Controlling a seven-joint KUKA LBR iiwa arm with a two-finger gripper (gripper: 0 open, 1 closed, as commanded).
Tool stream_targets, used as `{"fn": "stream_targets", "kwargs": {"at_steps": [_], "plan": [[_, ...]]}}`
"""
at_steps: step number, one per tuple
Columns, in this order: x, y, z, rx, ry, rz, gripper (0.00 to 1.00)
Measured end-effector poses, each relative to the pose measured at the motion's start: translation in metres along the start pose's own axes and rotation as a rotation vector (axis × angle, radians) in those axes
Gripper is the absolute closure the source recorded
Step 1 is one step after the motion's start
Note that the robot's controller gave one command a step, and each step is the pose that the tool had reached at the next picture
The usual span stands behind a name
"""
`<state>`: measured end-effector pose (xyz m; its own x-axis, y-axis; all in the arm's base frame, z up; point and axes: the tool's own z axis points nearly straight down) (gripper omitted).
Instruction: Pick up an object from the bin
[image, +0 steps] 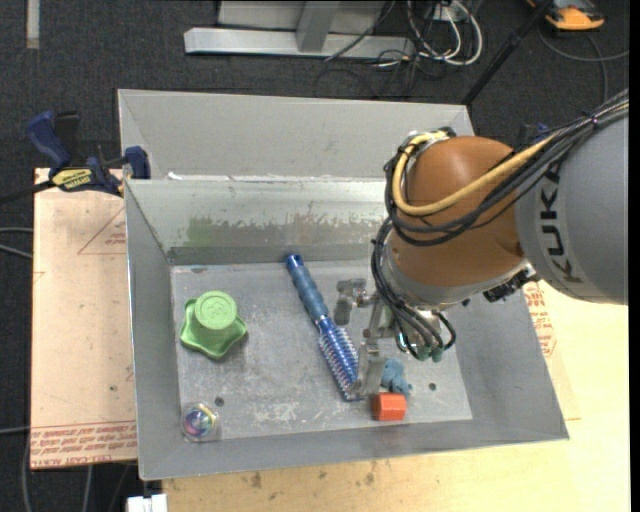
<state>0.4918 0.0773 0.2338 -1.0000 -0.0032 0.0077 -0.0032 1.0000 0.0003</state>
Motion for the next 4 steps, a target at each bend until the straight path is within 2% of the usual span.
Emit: {"fn": "stream_targets", "kwargs": {"at_steps": [1, 2, 3, 4], "plan": [[-0.028, -0.010, 0.168, 0.000, -0.002, -0.183, 0.00], [-0.053, -0.009, 0.073, 0.000, -0.019, -0.159, 0.00], [-0.063, -0.023, 0.166, 0.000, -0.004, -0.348, 0.00], [-0.068, -0.022, 0.067, 0.000, -0.017, -0.175, 0.00]]}}
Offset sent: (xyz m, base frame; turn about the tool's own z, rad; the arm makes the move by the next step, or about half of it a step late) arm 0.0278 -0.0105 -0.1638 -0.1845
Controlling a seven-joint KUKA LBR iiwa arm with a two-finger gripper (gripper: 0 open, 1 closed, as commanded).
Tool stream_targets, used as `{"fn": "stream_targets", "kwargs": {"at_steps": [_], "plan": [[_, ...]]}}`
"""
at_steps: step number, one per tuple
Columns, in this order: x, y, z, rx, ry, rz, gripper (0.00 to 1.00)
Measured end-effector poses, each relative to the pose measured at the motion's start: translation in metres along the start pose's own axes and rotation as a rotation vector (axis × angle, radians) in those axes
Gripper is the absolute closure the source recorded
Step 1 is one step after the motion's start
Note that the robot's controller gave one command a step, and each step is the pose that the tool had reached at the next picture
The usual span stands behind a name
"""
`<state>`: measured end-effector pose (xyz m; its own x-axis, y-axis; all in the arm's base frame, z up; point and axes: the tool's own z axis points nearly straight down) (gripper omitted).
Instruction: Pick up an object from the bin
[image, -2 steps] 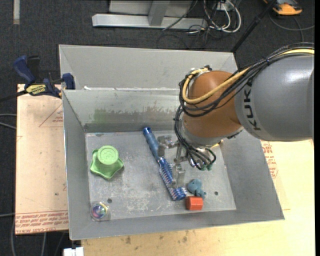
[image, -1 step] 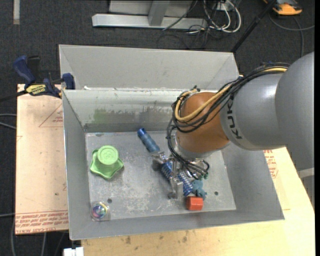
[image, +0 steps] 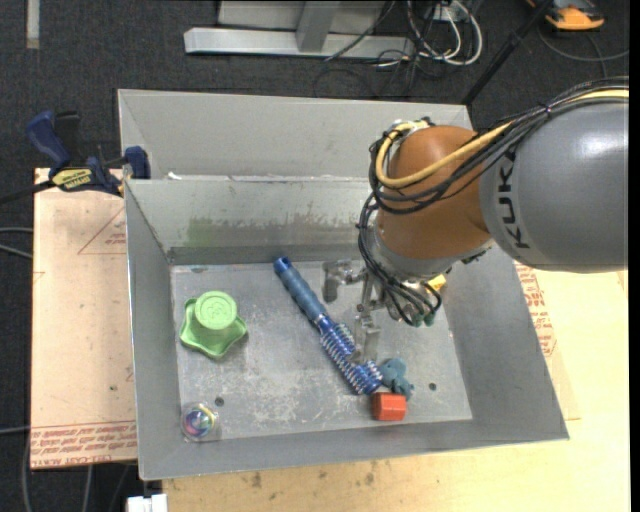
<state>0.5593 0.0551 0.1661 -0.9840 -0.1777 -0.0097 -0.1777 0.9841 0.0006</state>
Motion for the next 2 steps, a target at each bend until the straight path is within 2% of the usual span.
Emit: {"fn": "stream_targets", "kwargs": {"at_steps": [1, 2], "plan": [[0.069, 0.008, 0.098, -0.002, 0.003, -0.054, 0.00], [0.007, 0.007, 0.086, 0.000, 0.002, -0.026, 0.00]]}}
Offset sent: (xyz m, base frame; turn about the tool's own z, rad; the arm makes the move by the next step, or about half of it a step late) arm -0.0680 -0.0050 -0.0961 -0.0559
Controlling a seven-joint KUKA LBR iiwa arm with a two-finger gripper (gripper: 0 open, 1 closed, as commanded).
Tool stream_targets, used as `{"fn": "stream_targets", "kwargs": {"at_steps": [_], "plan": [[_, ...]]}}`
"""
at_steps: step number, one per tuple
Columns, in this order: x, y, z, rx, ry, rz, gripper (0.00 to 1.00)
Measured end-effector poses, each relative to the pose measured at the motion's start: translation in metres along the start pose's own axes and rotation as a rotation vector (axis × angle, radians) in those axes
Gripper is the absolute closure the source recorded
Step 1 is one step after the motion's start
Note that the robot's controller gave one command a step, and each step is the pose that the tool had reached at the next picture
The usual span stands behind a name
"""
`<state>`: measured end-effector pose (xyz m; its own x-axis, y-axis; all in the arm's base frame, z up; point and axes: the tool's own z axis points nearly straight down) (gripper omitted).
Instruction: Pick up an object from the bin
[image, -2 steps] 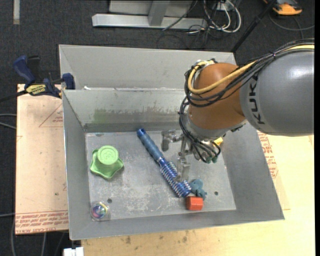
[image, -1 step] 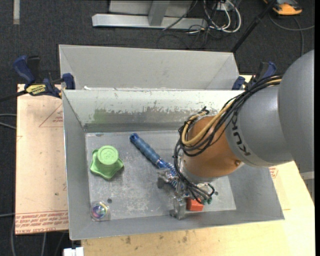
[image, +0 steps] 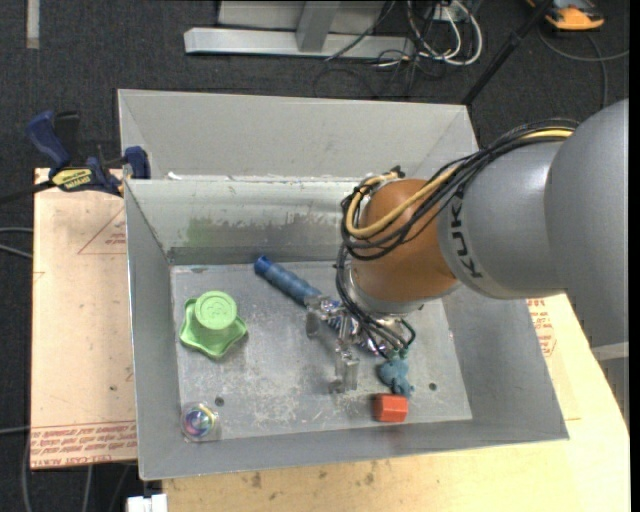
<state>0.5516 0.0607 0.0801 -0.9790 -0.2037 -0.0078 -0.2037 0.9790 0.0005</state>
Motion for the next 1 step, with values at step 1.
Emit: {"fn": "stream_targets", "kwargs": {"at_steps": [1], "plan": [[-0.0301, 0.0103, -0.0788, 0.000, -0.006, 0.044, 0.00]]}}
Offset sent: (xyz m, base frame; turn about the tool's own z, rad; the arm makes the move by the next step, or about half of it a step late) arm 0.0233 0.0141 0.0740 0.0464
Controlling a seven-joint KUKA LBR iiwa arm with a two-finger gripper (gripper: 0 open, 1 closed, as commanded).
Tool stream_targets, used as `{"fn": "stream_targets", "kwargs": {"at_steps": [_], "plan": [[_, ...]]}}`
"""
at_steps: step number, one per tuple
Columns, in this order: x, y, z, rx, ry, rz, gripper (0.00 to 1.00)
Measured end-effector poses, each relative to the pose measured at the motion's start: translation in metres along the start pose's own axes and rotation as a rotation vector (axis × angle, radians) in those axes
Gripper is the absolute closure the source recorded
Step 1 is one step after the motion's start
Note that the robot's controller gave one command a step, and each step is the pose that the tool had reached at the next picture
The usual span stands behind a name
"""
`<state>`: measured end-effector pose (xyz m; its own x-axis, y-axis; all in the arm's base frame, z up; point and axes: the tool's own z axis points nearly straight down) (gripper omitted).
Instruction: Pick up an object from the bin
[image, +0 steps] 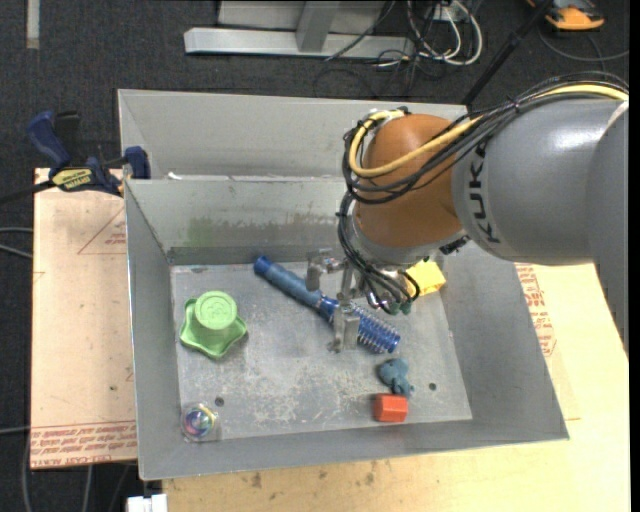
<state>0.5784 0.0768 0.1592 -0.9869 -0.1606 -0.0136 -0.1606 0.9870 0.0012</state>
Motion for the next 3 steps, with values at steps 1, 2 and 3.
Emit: {"fn": "stream_targets", "kwargs": {"at_steps": [1, 2, 3], "plan": [[-0.055, -0.026, 0.019, 0.001, 0.005, 0.057, 0.00], [-0.057, -0.033, 0.095, 0.000, 0.017, 0.046, 0.00], [-0.059, -0.033, 0.089, 0.000, 0.010, 0.046, 1.00]]}}
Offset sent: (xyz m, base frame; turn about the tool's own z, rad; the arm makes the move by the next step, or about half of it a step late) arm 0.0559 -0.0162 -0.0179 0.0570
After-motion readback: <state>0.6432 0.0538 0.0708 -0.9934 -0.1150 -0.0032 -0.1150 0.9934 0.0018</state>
